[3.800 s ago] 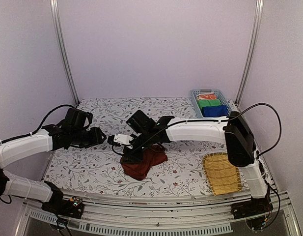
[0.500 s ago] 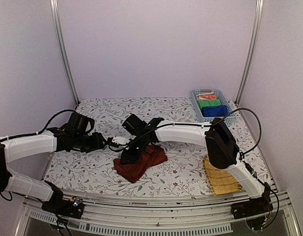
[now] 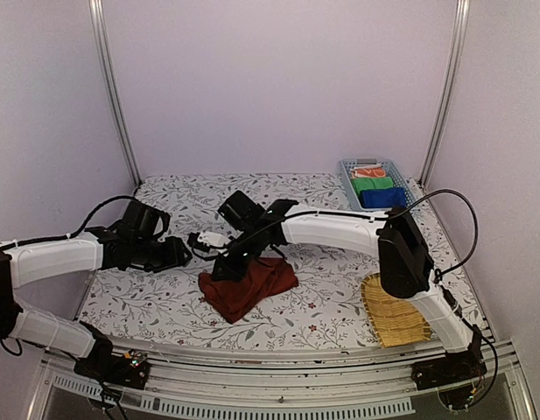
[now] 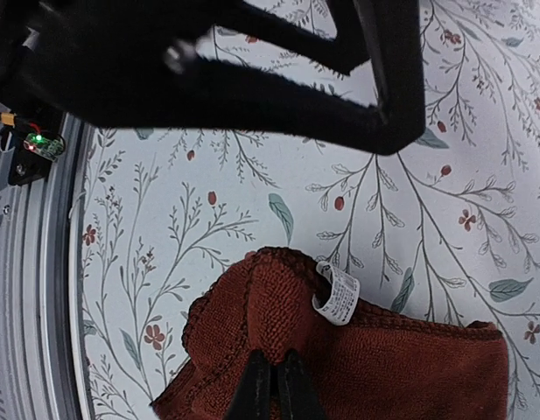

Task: Roll the towels
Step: Pick up the towel from the center of the board, then put down the towel at the center of the board.

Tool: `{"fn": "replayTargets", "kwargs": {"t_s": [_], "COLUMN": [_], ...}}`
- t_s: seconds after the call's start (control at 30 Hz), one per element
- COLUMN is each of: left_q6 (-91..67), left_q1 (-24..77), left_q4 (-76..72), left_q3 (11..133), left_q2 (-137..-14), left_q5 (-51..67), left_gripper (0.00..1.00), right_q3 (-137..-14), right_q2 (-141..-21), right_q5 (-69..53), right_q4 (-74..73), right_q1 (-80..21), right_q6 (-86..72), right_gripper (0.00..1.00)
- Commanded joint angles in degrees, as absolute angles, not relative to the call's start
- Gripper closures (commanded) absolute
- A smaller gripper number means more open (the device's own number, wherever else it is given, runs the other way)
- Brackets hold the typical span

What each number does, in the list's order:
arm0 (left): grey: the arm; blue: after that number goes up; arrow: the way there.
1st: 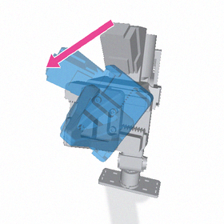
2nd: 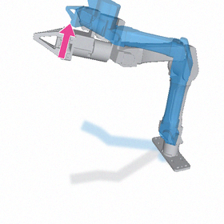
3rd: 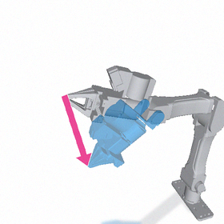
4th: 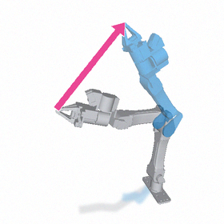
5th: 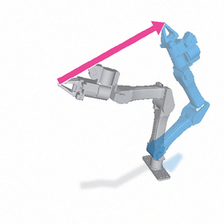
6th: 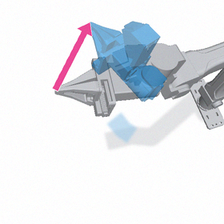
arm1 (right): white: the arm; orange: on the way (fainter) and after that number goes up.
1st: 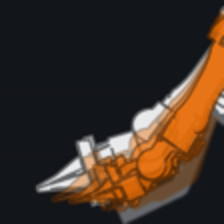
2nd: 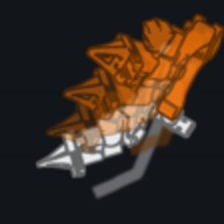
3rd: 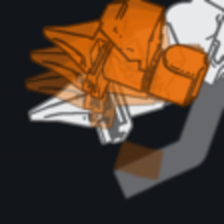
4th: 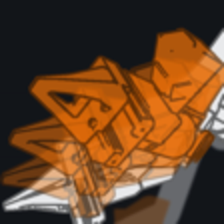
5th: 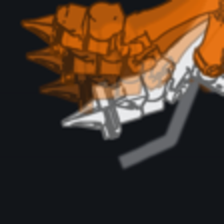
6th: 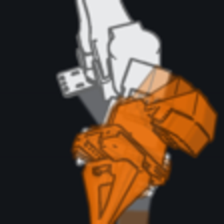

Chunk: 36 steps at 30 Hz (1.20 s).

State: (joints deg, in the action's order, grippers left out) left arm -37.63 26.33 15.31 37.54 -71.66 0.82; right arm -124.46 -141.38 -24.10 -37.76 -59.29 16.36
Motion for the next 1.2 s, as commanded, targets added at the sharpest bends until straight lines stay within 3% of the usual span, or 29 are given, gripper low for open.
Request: {"fn": "replayTargets", "kwargs": {"t_s": [0.0,0.1,0.27,0.37,0.47,0.6,0.7,0.77,0.9,1.17], "left_q6": [-35.9,-35.5,-35.6,-36.1,-36.2,-35.2,-34.8,-34.6,-32.3,-27.1], "left_q1": [26.0,26.0,26.0,26.0,26.0,26.1,26.1,26.1,27.0,37.0], "left_q4": [14.3,14.8,14.3,14.3,14.2,14.0,13.4,13.1,12.0,15.2], "left_q3": [37.8,38.1,38.0,38.4,38.8,38.2,37.4,37.4,37.5,39.9], "left_q2": [-72.3,-72.1,-70.7,-70.4,-69.9,-68.6,-68.3,-68.8,-70.2,-74.3], "left_q5": [1.3,1.0,1.0,1.5,3.3,4.4,4.6,5.8,11.5,27.0], "left_gripper": [0.47,0.47,0.47,0.47,0.47,0.47,0.47,0.47,0.50,0.56], "right_q3": [-125.6,-125.7,-129.4,-133.2,-127.5,-104.6,-89.0,-82.8,-77.4,-76.6], "right_q2": [-130.3,-123.3,-114.2,-112.0,-109.4,-102.0,-98.4,-97.2,-95.5,-102.9], "right_q5": [-25.2,-29.3,-48.8,-53.7,-53.0,-47.3,-44.8,-41.7,-37.6,-35.4], "right_q4": [-38.2,-38.0,-33.9,-36.0,-42.0,-41.9,-39.3,-38.1,-34.7,-37.0], "right_q1": [-59.2,-58.5,-53.2,-50.8,-49.0,-46.2,-41.9,-39.1,-34.6,-38.2], "right_q6": [18.3,20.4,18.8,19.9,27.6,37.8,41.1,41.8,36.0,28.5], "right_gripper": [0.97,0.97,0.94,0.91,0.91,0.86,0.70,0.64,0.63,0.60]}}
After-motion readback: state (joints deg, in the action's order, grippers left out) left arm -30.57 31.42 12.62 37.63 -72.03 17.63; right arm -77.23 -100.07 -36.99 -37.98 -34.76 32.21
